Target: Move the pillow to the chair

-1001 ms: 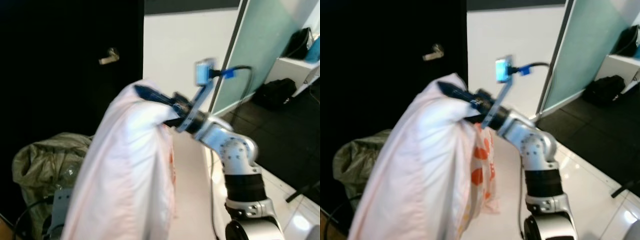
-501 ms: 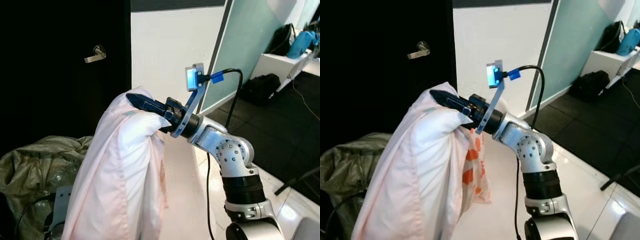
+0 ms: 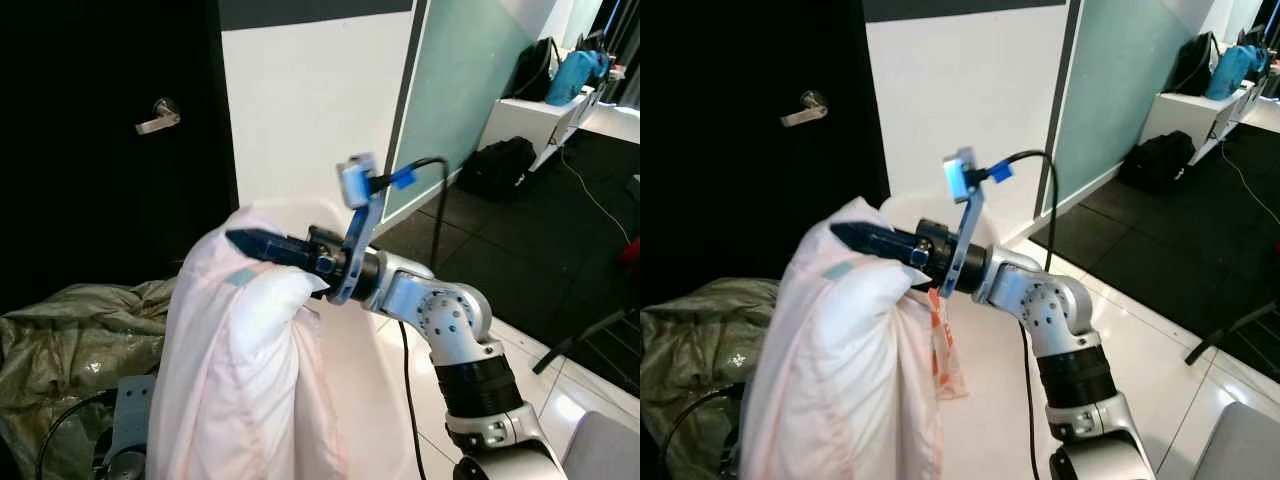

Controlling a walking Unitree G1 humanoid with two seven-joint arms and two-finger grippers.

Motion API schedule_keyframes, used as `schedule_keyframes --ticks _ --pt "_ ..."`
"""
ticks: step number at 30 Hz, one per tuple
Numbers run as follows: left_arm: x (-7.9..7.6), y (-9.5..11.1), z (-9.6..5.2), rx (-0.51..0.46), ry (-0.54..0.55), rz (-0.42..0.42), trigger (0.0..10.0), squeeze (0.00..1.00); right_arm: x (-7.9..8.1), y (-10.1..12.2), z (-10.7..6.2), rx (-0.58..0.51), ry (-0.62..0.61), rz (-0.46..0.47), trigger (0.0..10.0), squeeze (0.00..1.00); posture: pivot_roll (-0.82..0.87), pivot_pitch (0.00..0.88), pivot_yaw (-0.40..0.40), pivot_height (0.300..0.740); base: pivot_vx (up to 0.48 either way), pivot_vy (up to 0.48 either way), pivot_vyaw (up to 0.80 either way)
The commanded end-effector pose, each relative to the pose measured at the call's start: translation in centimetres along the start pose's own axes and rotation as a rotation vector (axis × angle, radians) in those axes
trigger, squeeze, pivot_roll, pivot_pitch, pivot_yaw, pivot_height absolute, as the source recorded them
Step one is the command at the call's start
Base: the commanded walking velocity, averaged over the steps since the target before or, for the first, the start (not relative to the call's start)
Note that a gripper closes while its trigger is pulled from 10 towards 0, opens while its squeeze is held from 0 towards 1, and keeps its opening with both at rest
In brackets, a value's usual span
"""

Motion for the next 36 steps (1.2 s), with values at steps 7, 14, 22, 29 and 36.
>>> schedule_keyframes --ticks 7,14,22,29,36 --pt "0.2 -0.6 -0.1 0.015 0.006 0.002 10.0 0.00 -5.2 -0.3 -3.1 0.057 -0.343 -0.042 10.0 0.00 -0.10 0.049 -0.036 0.736 0.000 0.000 0.00" --pt "0.2 -0.6 -0.2 0.015 0.004 0.008 10.0 0.00 -9.3 -0.1 -7.3 0.020 -0.620 0.018 10.0 0.00 -0.10 0.044 -0.034 0.731 0.000 0.000 0.00" --pt "0.3 -0.7 -0.2 0.015 0.005 0.010 10.0 0.00 -12.6 -2.8 -12.0 0.206 -0.948 0.045 10.0 0.00 -0.10 0.052 -0.032 0.706 0.000 0.000 0.00" --pt "0.4 -0.6 -0.1 0.013 0.007 0.012 10.0 0.00 -13.7 -5.6 -17.3 0.538 -1.178 -0.052 10.0 0.00 -0.09 0.062 -0.029 0.681 0.000 0.000 0.00" --pt "0.4 -0.6 -0.1 0.013 0.010 0.011 10.0 0.00 -14.0 -6.3 -18.4 0.592 -1.247 -0.090 10.0 0.00 -0.09 0.063 -0.028 0.661 0.000 0.000 0.00"
Point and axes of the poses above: a point about 5 cm out from each wrist's last joint towards the gripper, its own z axis pointing out of the wrist towards the gripper, its own y axis along the axis of the wrist's last joint, x = y × z, the point moved 3 cm from there along z, pointing out of the wrist towards the gripper, and after that the axes turned 4 degrees about -z, right-handed, at the moved point
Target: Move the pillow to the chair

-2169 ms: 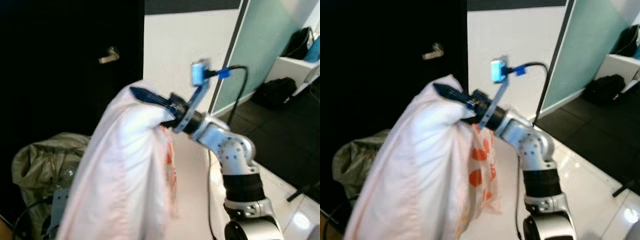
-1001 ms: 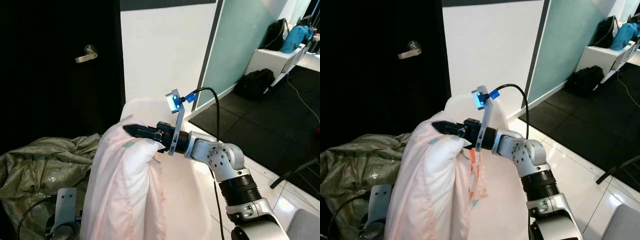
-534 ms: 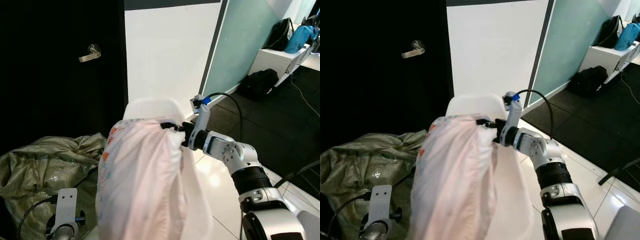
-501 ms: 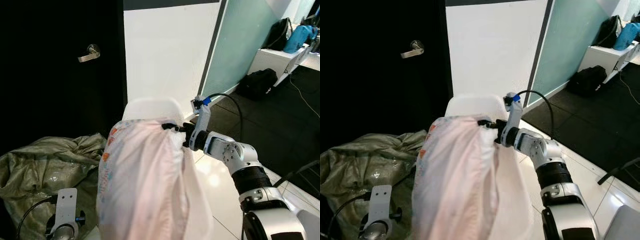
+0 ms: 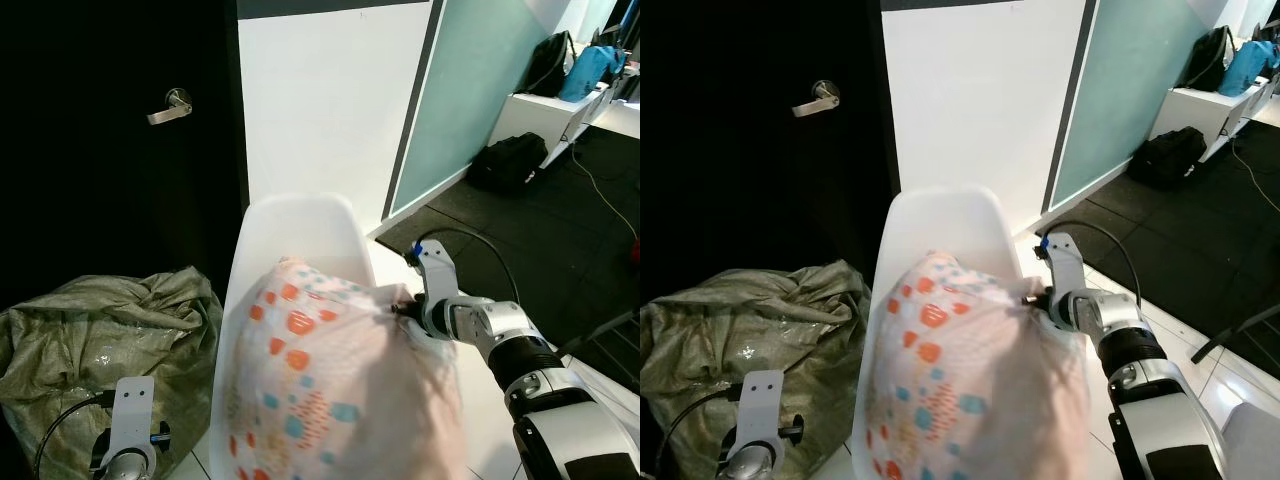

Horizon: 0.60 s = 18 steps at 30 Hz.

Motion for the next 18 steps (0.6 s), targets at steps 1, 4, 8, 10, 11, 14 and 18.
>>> schedule_keyframes --ticks 1,4,8,10,11,14,18 --pt "0.4 -0.4 -0.1 0.012 0.007 0.009 10.0 0.00 0.5 0.2 0.3 -0.020 0.000 -0.011 10.0 0.00 -0.09 0.065 -0.025 0.656 0.000 0.000 0.00" --pt "0.4 -0.4 -0.1 0.012 0.007 0.010 10.0 0.00 0.8 0.7 0.3 -0.052 0.009 0.005 10.0 0.00 -0.09 0.065 -0.024 0.651 0.000 0.000 0.00" --pt "0.4 -0.4 -0.1 0.012 0.008 0.011 10.0 0.00 1.6 1.6 0.6 -0.121 0.017 0.017 10.0 0.00 -0.09 0.066 -0.024 0.641 0.000 0.000 0.00" --pt "0.4 -0.4 -0.1 0.011 0.008 0.011 10.0 0.00 1.6 2.0 0.7 -0.151 -0.006 0.020 10.0 0.00 -0.09 0.067 -0.024 0.636 0.000 0.000 0.00" --pt "0.4 -0.4 -0.1 0.011 0.008 0.011 10.0 0.00 1.2 2.3 0.8 -0.179 -0.045 0.011 10.0 0.00 -0.09 0.067 -0.024 0.631 0.000 0.000 0.00" --pt "0.4 -0.4 -0.1 0.011 0.008 0.010 10.0 0.00 0.1 3.2 0.4 -0.236 -0.126 0.002 10.0 0.00 -0.09 0.067 -0.024 0.621 0.000 0.000 0.00" --pt "0.3 -0.4 -0.1 0.012 0.006 0.009 10.0 0.00 -0.8 4.6 -0.2 -0.303 -0.175 0.019 10.0 0.00 -0.09 0.067 -0.023 0.611 0.000 0.000 0.00"
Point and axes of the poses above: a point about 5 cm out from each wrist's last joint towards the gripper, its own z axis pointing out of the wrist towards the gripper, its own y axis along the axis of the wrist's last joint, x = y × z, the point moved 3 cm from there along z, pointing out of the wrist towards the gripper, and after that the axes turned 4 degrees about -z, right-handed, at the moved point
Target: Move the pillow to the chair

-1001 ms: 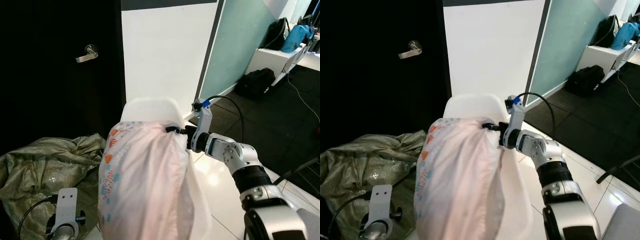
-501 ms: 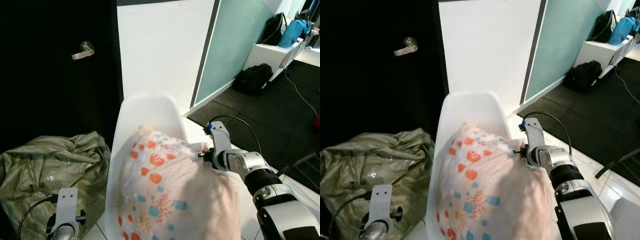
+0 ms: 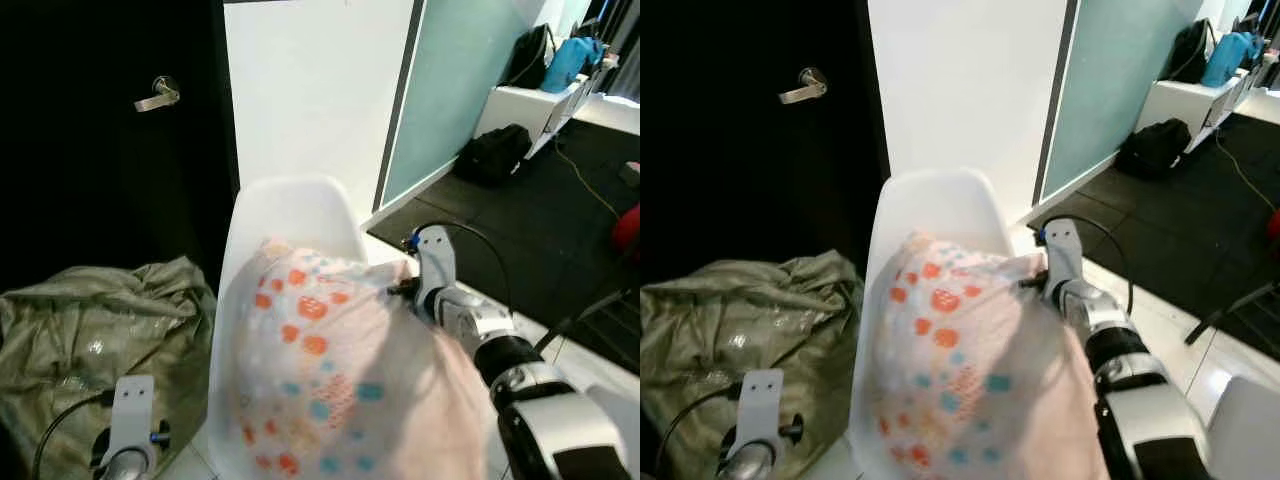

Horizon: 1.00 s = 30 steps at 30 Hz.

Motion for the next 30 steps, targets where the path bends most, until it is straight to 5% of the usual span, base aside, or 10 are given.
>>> schedule_keyframes --ticks 1,12,14,17,21,23,25,28,30 --pt "0.3 -0.4 -0.1 0.012 0.004 0.009 10.0 0.00 -0.4 1.4 0.0 -0.061 -0.027 -0.002 10.0 0.00 -0.09 0.068 -0.024 0.606 0.000 0.000 0.00" --pt "0.3 -0.6 -0.1 0.015 0.004 0.007 10.0 0.00 -1.8 3.4 -0.3 -0.138 -0.151 -0.124 10.0 0.00 -0.08 0.063 -0.026 0.586 0.000 0.000 0.00" --pt "0.3 -0.7 -0.2 0.016 0.004 0.008 10.0 0.00 -1.2 3.2 -0.1 -0.141 -0.139 -0.131 10.0 0.00 -0.08 0.062 -0.026 0.581 0.000 0.000 0.00" --pt "0.3 -0.9 -0.2 0.021 0.001 0.015 10.0 0.00 1.8 3.1 0.3 -0.175 -0.052 -0.106 10.0 0.00 -0.07 0.054 -0.019 0.566 0.000 0.000 0.00" --pt "0.3 -1.0 -0.2 0.023 0.000 0.018 10.0 0.00 2.8 3.8 0.4 -0.210 -0.017 -0.087 10.0 0.00 -0.07 0.053 -0.017 0.561 0.000 0.000 0.00" --pt "0.3 -1.1 -0.3 0.027 -0.003 0.023 10.0 0.00 3.9 6.5 0.1 -0.308 0.005 -0.173 10.0 0.00 -0.07 0.054 -0.016 0.551 0.000 0.000 0.00" --pt "0.3 -1.1 -0.3 0.027 -0.003 0.023 10.0 0.00 3.9 6.5 0.1 -0.308 0.005 -0.173 10.0 0.00 -0.07 0.054 -0.016 0.551 0.000 0.000 0.00" --pt "0.2 -1.2 -0.3 0.028 -0.005 0.026 10.0 0.00 4.7 12.3 -1.1 -0.458 -0.064 -0.410 10.0 0.00 -0.07 0.057 -0.022 0.531 0.000 0.000 0.00" --pt "0.2 -1.2 -0.3 0.028 -0.005 0.026 10.0 0.00 5.1 13.0 -1.2 -0.476 -0.066 -0.434 10.0 0.00 -0.07 0.057 -0.022 0.526 0.000 0.000 0.00"
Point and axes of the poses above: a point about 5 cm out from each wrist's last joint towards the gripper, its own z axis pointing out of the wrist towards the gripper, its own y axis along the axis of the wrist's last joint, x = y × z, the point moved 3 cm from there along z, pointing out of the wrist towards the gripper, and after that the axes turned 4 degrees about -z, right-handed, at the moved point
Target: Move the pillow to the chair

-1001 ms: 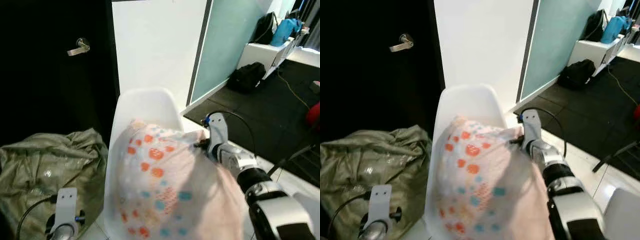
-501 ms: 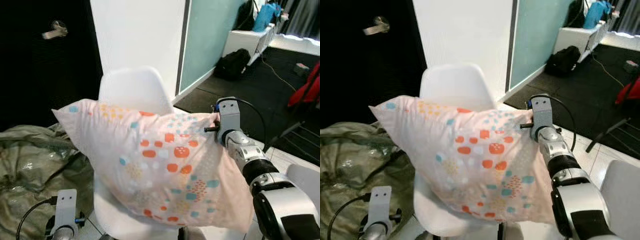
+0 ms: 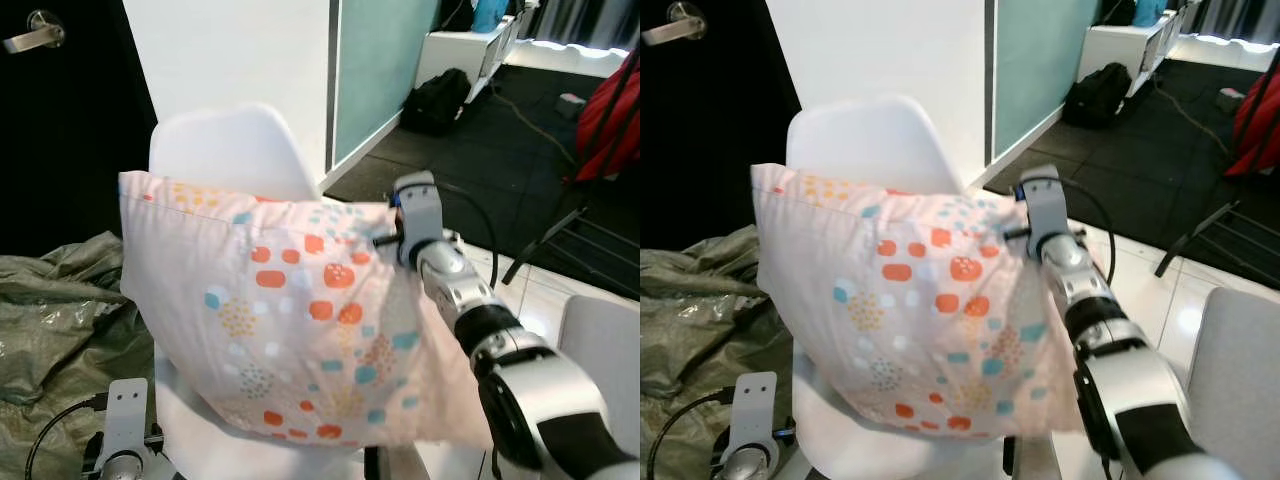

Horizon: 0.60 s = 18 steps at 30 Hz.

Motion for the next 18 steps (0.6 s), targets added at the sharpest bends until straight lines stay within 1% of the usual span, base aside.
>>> schedule_keyframes --ticks 1,3,6,7,8,9,10,11,12,13,14,15,16,17,18 --pt "-0.6 -0.9 -0.3 0.028 -0.027 0.018 10.0 0.00 1.6 2.3 0.3 -0.081 0.037 -0.071 10.0 0.00 -0.07 0.060 -0.026 0.516 0.000 0.000 0.00" --pt "-0.6 -0.9 -0.3 0.027 -0.027 0.018 10.0 0.00 1.8 2.5 0.3 -0.087 0.042 -0.080 10.0 0.00 -0.07 0.060 -0.026 0.511 0.000 0.000 0.00" --pt "-0.6 -0.9 -0.3 0.026 -0.024 0.015 10.0 0.00 4.8 3.8 0.3 -0.115 0.121 -0.052 10.0 0.00 -0.05 0.066 -0.035 0.496 0.000 0.000 0.00" --pt "-0.6 -0.9 -0.3 0.026 -0.024 0.015 10.0 0.00 4.8 3.8 0.3 -0.115 0.121 -0.052 10.0 0.00 -0.05 0.066 -0.035 0.496 0.000 0.000 0.00" --pt "-0.6 -0.9 -0.3 0.026 -0.021 0.011 10.0 0.00 6.0 4.1 0.2 -0.121 0.147 -0.058 10.0 0.00 -0.05 0.068 -0.038 0.491 0.000 0.000 0.00" --pt "-0.6 -0.9 -0.3 0.025 -0.018 0.009 10.0 0.00 6.9 4.1 0.1 -0.117 0.157 -0.072 10.0 0.00 -0.04 0.070 -0.043 0.486 0.000 0.000 0.00" --pt "-0.6 -0.9 -0.3 0.025 -0.018 0.009 10.0 0.00 6.9 4.1 0.1 -0.117 0.157 -0.072 10.0 0.00 -0.04 0.070 -0.043 0.486 0.000 0.000 0.00" --pt "-0.6 -0.9 -0.3 0.024 -0.016 0.006 10.0 0.00 7.5 3.6 0.0 -0.089 0.146 -0.098 10.0 0.00 -0.04 0.072 -0.043 0.476 0.000 0.000 0.00" --pt "-0.6 -0.9 -0.3 0.024 -0.016 0.006 10.0 0.00 7.5 3.6 0.0 -0.089 0.146 -0.098 10.0 0.00 -0.04 0.072 -0.043 0.476 0.000 0.000 0.00" --pt "-0.6 -0.9 -0.3 0.024 -0.016 0.006 10.0 0.00 7.3 2.6 0.0 -0.046 0.111 -0.133 10.0 0.00 -0.04 0.073 -0.042 0.466 0.000 0.000 0.00" --pt "-0.6 -0.9 -0.3 0.023 -0.017 0.006 10.0 0.00 7.2 2.1 0.0 -0.031 0.095 -0.160 10.0 0.00 -0.04 0.075 -0.040 0.462 0.000 0.000 0.00" --pt "-0.6 -0.9 -0.3 0.023 -0.017 0.006 10.0 0.00 7.2 2.1 0.0 -0.031 0.095 -0.160 10.0 0.00 -0.04 0.075 -0.040 0.462 0.000 0.000 0.00" --pt "-0.6 -0.9 -0.3 0.023 -0.018 0.007 10.0 0.00 7.0 1.6 -0.1 -0.017 0.080 -0.185 10.0 0.00 -0.04 0.075 -0.040 0.458 0.000 0.000 0.00" --pt "-0.7 -0.8 -0.3 0.023 -0.019 0.008 10.0 0.00 6.4 0.8 -0.1 0.007 0.046 -0.209 10.0 0.00 -0.05 0.077 -0.038 0.453 0.000 0.000 0.00" --pt "-0.7 -0.8 -0.3 0.023 -0.020 0.008 10.0 0.00 5.9 0.3 -0.1 0.022 0.025 -0.210 10.0 0.00 -0.05 0.077 -0.038 0.453 0.000 0.000 0.00"
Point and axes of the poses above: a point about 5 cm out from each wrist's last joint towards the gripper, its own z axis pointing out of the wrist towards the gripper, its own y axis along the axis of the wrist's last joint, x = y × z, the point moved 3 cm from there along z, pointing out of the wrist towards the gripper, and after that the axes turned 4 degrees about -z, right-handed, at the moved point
